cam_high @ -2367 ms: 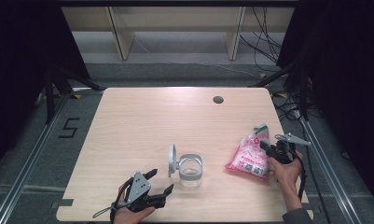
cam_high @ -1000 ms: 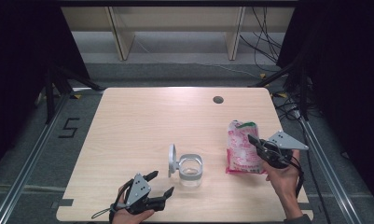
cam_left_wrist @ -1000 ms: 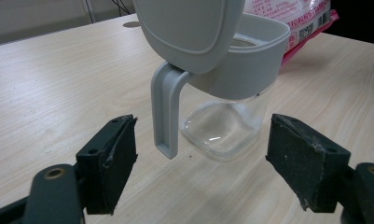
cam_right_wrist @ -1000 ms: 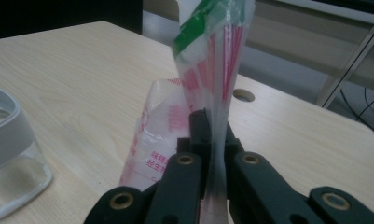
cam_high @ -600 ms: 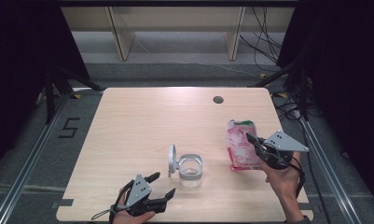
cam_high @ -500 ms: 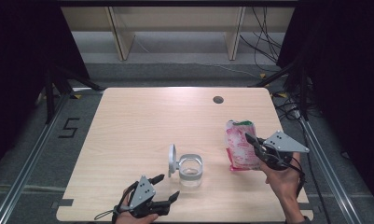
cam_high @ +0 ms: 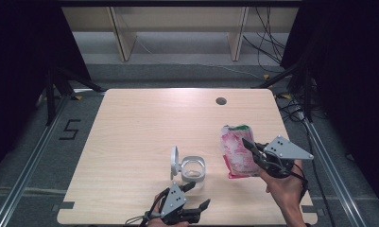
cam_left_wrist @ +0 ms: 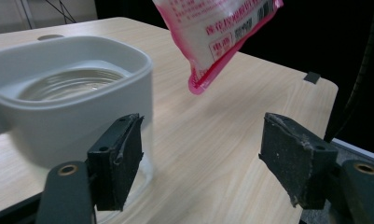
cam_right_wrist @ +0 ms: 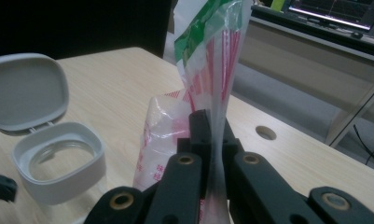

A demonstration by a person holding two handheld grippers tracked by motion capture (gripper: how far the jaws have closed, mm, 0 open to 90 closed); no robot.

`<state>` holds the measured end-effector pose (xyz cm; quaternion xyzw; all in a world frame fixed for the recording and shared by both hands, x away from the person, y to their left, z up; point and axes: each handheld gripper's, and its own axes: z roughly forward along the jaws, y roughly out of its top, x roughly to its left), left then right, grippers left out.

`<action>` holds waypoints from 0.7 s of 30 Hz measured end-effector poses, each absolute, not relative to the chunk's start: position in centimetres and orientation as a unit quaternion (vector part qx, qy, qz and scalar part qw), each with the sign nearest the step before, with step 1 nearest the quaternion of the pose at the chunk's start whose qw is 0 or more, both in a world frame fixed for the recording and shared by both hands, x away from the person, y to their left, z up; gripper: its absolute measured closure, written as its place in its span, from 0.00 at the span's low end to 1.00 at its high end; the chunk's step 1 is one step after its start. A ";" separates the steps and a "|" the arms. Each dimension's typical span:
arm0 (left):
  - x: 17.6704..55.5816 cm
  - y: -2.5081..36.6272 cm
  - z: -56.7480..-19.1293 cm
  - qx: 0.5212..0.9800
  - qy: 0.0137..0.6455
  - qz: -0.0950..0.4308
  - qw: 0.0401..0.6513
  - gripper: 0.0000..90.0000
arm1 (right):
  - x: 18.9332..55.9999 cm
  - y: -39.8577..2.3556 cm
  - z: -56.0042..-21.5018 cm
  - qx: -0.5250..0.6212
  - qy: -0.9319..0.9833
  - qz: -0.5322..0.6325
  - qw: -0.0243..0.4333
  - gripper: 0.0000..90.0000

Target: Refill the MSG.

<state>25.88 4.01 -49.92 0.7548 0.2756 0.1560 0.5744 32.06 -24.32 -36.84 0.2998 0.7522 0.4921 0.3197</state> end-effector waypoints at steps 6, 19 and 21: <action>26.0 1.7 -50.8 0.762 0.275 0.158 0.564 0.32 | 30.9 -23.6 -36.1 0.289 0.747 0.508 0.318 1.00; 27.9 -1.8 -51.1 0.764 0.289 0.184 0.546 0.33 | 29.6 -21.8 -35.4 0.261 0.748 0.525 0.312 1.00; 27.8 -2.0 -51.1 0.760 0.294 0.174 0.553 0.33 | 29.5 -21.7 -35.2 0.250 0.749 0.528 0.313 1.00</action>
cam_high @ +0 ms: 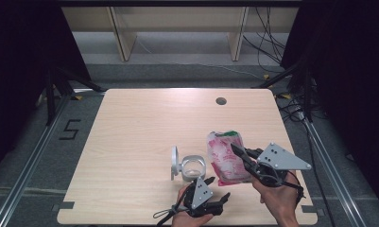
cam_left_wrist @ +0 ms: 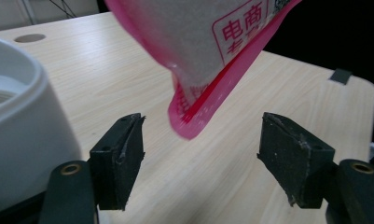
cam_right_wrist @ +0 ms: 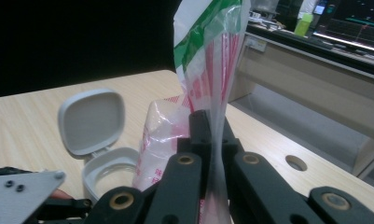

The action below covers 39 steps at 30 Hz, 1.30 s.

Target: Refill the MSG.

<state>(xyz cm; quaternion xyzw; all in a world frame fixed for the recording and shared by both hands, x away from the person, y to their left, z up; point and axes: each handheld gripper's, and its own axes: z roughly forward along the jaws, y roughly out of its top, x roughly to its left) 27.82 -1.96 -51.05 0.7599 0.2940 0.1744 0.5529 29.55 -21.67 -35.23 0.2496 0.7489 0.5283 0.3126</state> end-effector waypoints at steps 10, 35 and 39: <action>27.7 -1.9 -51.0 0.762 0.286 0.170 0.555 0.50 | 28.7 -20.6 -35.0 0.238 0.755 0.533 0.299 1.00; 28.1 -3.9 -51.4 0.764 0.255 0.190 0.561 0.83 | 31.1 -19.3 -35.5 0.258 0.766 0.526 0.264 1.00; 28.2 -4.1 -51.3 0.761 0.256 0.193 0.564 0.83 | 31.3 -18.5 -35.3 0.267 0.773 0.520 0.247 1.00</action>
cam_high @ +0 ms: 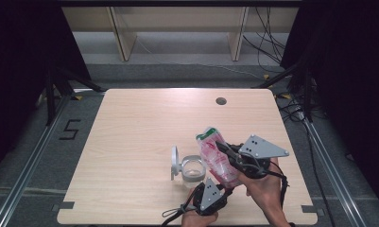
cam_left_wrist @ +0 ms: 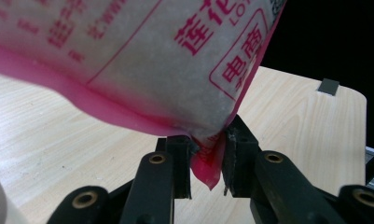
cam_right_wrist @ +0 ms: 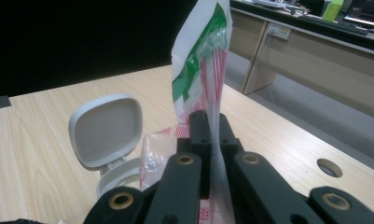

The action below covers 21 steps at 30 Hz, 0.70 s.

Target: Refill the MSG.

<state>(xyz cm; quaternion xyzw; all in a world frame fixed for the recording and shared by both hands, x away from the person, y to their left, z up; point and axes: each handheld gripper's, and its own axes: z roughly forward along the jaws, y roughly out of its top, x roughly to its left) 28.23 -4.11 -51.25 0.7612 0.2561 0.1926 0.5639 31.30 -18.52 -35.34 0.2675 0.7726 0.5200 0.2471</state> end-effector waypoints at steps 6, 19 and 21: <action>28.2 -4.8 -51.3 0.762 0.247 0.197 0.566 0.83 | 32.1 -17.6 -35.4 0.245 0.782 0.512 0.258 1.00; 28.8 -5.0 -51.4 0.745 0.259 0.185 0.586 0.84 | 32.6 -15.4 -35.5 0.228 0.800 0.490 0.261 1.00; 28.7 -5.0 -51.4 0.745 0.257 0.190 0.586 0.84 | 32.6 -15.2 -35.4 0.222 0.803 0.487 0.264 1.00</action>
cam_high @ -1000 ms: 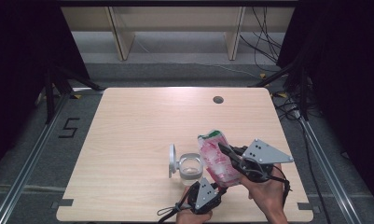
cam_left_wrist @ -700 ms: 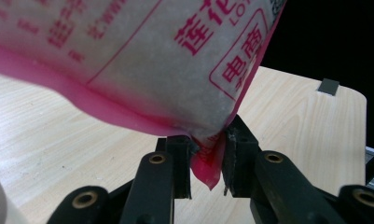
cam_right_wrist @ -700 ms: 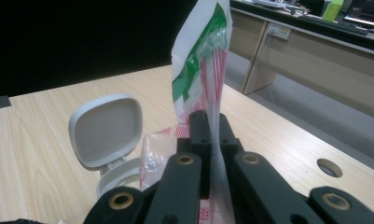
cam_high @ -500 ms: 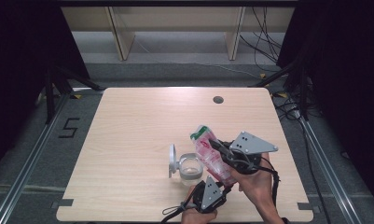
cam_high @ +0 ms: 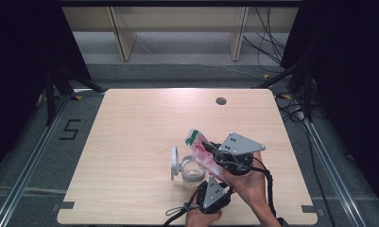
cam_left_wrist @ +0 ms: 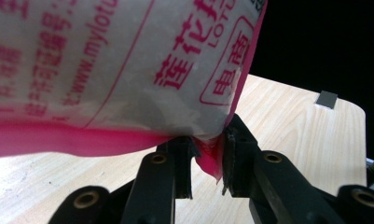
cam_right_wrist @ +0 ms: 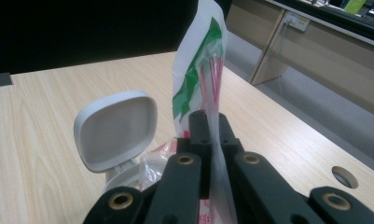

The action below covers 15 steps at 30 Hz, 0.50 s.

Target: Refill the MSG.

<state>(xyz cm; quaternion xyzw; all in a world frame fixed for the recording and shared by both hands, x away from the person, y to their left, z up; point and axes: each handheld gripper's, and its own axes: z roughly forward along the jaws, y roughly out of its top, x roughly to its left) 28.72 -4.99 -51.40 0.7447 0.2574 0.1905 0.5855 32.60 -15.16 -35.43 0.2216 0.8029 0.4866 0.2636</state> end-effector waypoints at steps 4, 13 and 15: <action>28.9 -5.1 -51.5 0.746 0.255 0.185 0.586 0.84 | 32.8 -14.9 -35.5 0.220 0.809 0.481 0.258 1.00; 28.9 -5.2 -51.5 0.746 0.254 0.188 0.586 0.84 | 33.6 -14.5 -35.6 0.220 0.814 0.474 0.253 1.00; 28.9 -5.3 -51.5 0.744 0.256 0.184 0.589 0.84 | 33.7 -14.4 -35.7 0.220 0.816 0.472 0.249 1.00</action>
